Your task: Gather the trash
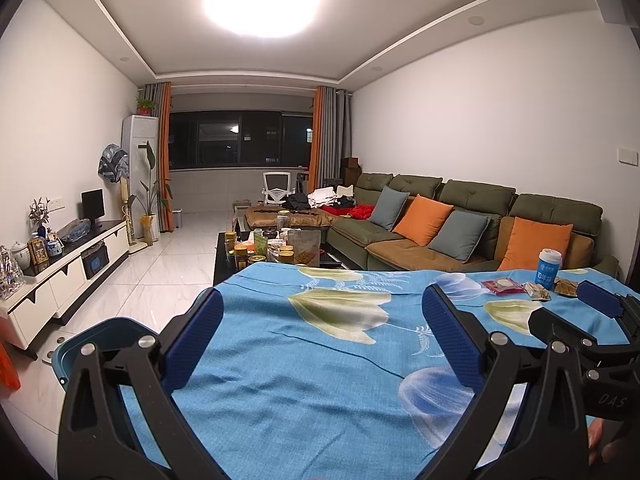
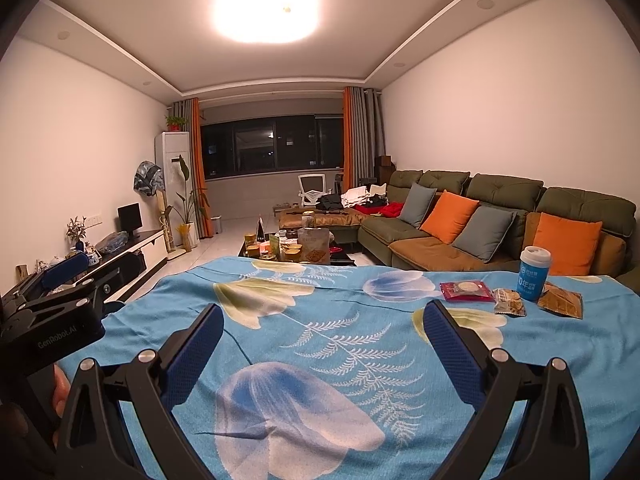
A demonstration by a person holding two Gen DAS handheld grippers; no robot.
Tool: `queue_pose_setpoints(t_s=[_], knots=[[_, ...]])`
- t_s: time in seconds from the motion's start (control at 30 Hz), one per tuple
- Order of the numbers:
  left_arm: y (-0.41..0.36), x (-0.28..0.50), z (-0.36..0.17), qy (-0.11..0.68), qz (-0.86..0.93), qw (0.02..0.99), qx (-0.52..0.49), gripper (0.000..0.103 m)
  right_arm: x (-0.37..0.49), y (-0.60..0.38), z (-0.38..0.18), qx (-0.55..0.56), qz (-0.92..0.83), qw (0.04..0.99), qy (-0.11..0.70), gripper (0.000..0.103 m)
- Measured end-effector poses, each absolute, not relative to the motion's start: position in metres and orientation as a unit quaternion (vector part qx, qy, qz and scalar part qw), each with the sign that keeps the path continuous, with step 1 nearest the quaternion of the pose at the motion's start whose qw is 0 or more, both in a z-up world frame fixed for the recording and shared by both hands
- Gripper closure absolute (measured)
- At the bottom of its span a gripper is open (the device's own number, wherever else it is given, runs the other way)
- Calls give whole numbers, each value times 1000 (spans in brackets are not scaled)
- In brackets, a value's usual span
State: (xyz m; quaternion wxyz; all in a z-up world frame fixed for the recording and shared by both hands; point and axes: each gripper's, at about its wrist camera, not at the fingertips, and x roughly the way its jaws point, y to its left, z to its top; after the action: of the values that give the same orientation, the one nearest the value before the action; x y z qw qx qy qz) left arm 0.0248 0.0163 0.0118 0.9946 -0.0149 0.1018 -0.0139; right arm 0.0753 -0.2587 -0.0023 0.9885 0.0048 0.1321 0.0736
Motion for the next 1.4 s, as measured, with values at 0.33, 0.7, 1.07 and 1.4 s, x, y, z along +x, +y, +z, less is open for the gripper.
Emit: queue_pose_setpoints(t_s=[0.33,0.7,1.07,1.4], knots=[[18,25,14,101,-13,995,-16,5,77,-259,-1,5,73,989,130,7],[17,26,16,100,-12,995,-15,5,78,-260,-1,5,72,989,129,7],[16,27,16,99,-12,995,-15,5,80,-261,-1,3,70,989,128,7],[15,28,17,99,-11,995,-14,5,80,-261,-2,3,70,989,127,7]])
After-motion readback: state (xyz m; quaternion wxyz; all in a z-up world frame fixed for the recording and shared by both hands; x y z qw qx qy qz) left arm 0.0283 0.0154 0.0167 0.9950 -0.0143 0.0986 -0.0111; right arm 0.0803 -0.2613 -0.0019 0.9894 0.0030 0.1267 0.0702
